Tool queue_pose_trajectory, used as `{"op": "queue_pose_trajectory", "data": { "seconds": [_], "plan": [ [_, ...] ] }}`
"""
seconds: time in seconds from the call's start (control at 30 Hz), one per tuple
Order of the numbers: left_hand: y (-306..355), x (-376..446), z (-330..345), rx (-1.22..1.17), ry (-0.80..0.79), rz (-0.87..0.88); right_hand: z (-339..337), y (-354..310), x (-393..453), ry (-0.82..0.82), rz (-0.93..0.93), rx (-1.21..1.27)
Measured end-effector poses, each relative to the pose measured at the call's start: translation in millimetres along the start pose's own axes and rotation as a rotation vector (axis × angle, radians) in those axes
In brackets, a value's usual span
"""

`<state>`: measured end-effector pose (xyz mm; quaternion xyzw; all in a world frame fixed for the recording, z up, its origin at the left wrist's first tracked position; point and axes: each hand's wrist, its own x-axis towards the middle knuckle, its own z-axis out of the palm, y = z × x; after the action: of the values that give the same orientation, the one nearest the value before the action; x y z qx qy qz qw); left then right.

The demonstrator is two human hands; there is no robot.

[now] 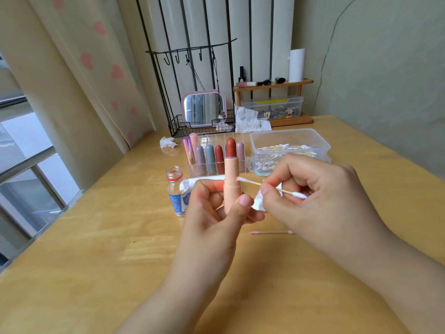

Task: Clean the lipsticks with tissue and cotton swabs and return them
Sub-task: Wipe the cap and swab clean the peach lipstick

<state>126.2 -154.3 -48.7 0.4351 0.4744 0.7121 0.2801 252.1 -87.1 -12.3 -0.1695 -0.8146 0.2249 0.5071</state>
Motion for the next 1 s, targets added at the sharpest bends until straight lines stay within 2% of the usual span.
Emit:
{"op": "queue_pose_trajectory", "data": {
  "seconds": [0.23, 1.0],
  "plan": [
    [-1.7, 0.3, -0.9, -0.064, -0.024, 0.005, -0.9, -0.1, 2.3, -0.015, 0.177, 0.071],
    [5.3, 2.2, -0.8, -0.302, -0.165, -0.116, -3.6, 7.5, 8.2, -0.043, 0.273, 0.233]
  ]
}}
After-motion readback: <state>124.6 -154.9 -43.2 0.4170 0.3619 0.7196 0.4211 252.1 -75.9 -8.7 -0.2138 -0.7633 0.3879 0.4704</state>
